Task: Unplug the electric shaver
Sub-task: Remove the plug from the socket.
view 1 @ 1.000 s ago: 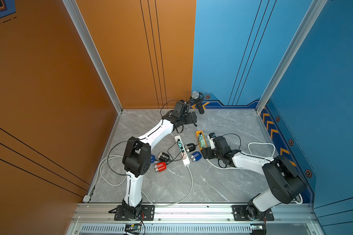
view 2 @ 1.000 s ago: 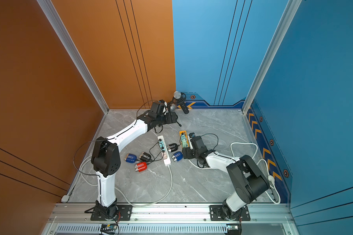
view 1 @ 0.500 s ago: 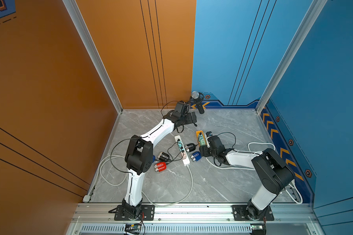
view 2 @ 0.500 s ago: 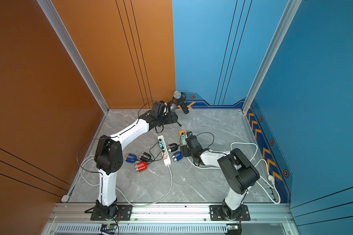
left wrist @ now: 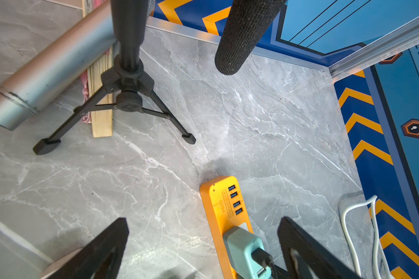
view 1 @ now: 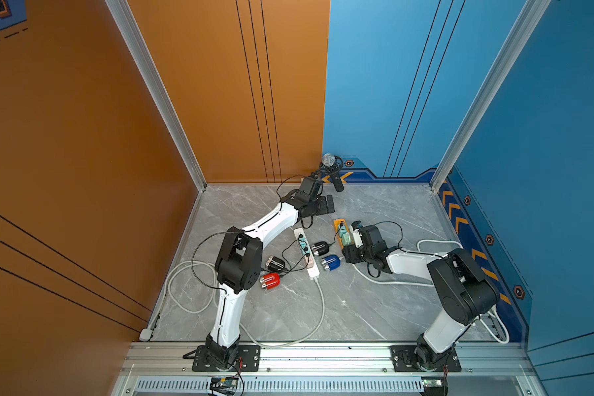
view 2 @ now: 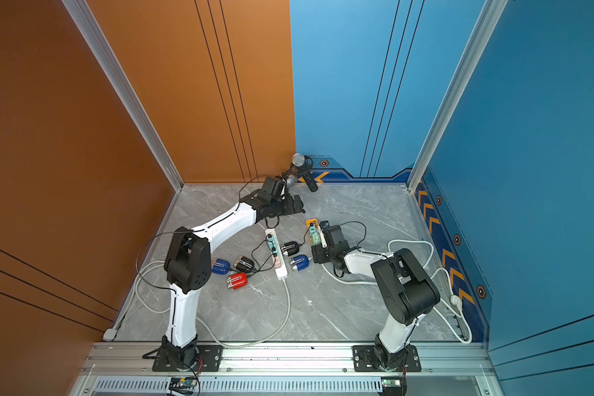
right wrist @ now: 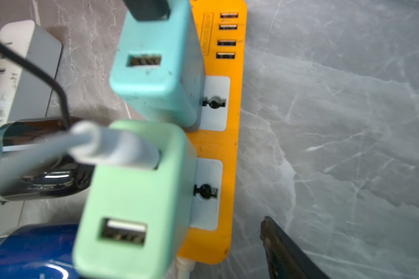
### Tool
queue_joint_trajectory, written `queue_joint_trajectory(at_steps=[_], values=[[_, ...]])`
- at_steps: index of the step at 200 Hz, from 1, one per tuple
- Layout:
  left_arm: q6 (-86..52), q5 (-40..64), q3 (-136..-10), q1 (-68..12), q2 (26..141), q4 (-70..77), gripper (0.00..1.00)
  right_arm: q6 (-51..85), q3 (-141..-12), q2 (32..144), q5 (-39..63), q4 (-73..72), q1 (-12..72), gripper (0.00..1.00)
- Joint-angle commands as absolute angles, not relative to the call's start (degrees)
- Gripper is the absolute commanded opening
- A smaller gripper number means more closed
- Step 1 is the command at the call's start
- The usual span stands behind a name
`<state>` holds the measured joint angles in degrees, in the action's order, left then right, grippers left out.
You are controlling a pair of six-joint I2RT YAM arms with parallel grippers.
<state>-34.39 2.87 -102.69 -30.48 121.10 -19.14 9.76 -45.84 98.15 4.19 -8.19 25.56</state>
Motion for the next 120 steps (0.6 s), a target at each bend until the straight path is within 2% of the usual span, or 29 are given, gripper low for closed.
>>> queue_joint_trajectory(at_steps=[1,21,56,120], values=[[-36.1,-0.2,-103.0,-31.3,122.3,-21.2,0.98,6.6,-47.9,98.3,7.4,-5.1,24.9,0.76],[-38.0,-2.2,-104.4,-31.8,122.7,-22.8,0.99,5.4,-49.3,99.5,8.0,-4.3,25.0,0.76],[-41.8,-3.3,-114.0,-32.4,127.0,-35.4,0.98,3.9,-49.3,99.9,9.8,-5.3,25.2,0.72],[-46.0,-4.2,-114.3,-32.3,128.9,-38.7,0.98,1.1,-51.1,102.0,15.3,-2.7,25.7,0.62]])
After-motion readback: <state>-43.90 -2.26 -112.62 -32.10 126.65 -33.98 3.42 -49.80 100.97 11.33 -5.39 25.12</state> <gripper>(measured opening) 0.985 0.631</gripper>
